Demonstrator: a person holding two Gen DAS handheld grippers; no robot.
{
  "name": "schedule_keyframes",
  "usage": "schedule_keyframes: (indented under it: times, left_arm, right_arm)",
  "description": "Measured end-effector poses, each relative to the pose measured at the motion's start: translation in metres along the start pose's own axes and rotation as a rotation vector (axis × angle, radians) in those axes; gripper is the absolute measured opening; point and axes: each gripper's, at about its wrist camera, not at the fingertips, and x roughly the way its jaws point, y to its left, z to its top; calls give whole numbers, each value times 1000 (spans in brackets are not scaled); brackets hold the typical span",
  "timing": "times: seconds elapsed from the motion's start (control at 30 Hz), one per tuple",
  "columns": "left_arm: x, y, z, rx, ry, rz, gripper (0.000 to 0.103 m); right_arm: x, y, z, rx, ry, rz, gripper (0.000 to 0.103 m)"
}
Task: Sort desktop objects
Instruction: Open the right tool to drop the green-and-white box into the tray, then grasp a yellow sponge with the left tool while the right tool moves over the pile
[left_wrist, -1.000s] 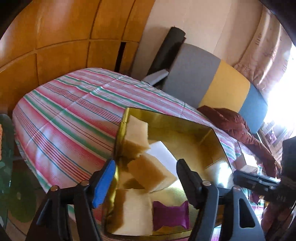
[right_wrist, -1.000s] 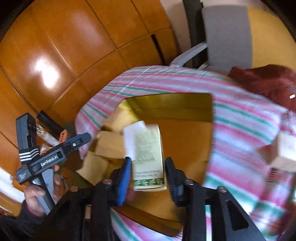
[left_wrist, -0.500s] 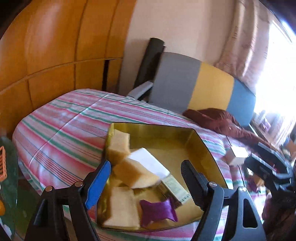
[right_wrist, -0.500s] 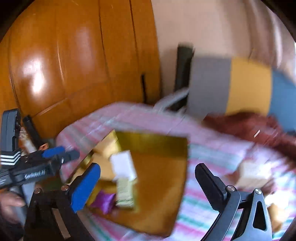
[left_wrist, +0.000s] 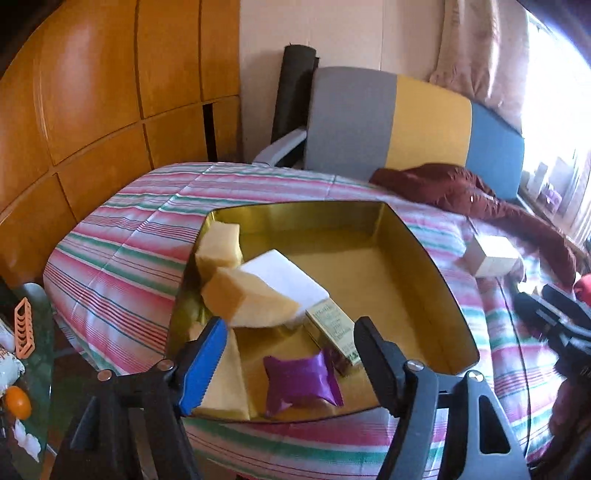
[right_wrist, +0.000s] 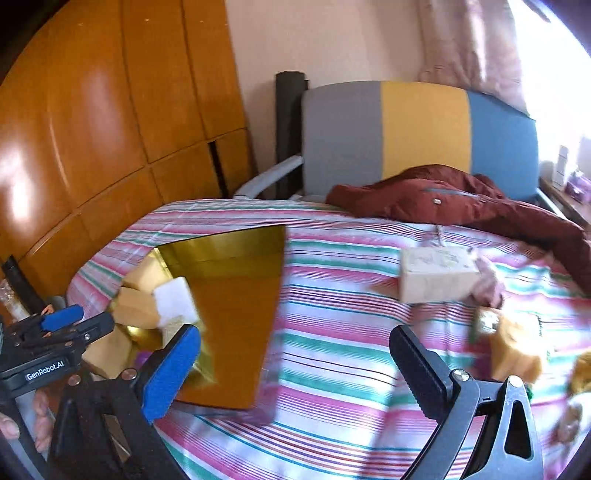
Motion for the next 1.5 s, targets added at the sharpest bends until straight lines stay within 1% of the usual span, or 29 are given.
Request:
schedule_keyframes:
  times: [0.23, 0.33, 0.4, 0.57, 0.7, 0.9, 1.0, 1.17, 1.3, 1.4, 1.5]
  left_arm:
    - [-5, -23, -4, 79, -5, -40, 71]
    - [-5, -33, -5, 97, 13, -78, 71]
    - [-4, -41, -6, 115, 23, -97, 71]
    - [-5, -61, -8, 177, 23, -103, 71]
    - [-6, -73, -9, 197, 26, -103, 71]
    - [-3, -88, -10, 234, 30, -91, 71]
    - [-3, -95, -11, 259, 25, -85, 71]
    - [-3, -103, -12, 274, 26, -96, 71]
    - [-2, -110, -12, 281, 34, -110, 71]
    - [-2, -118, -12, 290, 35, -121, 71]
    - [-1, -128, -12, 314, 34, -126, 71]
  right_arm:
    - [-14, -31, -3, 19, 7, -71, 103]
    - [-18, -50, -3, 57, 33, -78, 103]
    - [-21, -64, -2, 76, 44, -101, 103]
    - [-31, -92, -1, 82, 52, -179, 103]
    - [-39, -114, 3, 101, 57, -228, 103]
    - [-50, -143, 8, 157, 52, -255, 103]
    - [-52, -154, 8, 165, 60, -273, 103]
    - [-51, -175, 8, 162, 78, -314, 103]
    - [-48, -198, 7, 195, 90, -331, 103]
    - [-46, -216, 7, 216, 90, -366, 103]
    - [-46, -239, 3, 267, 87, -386, 103]
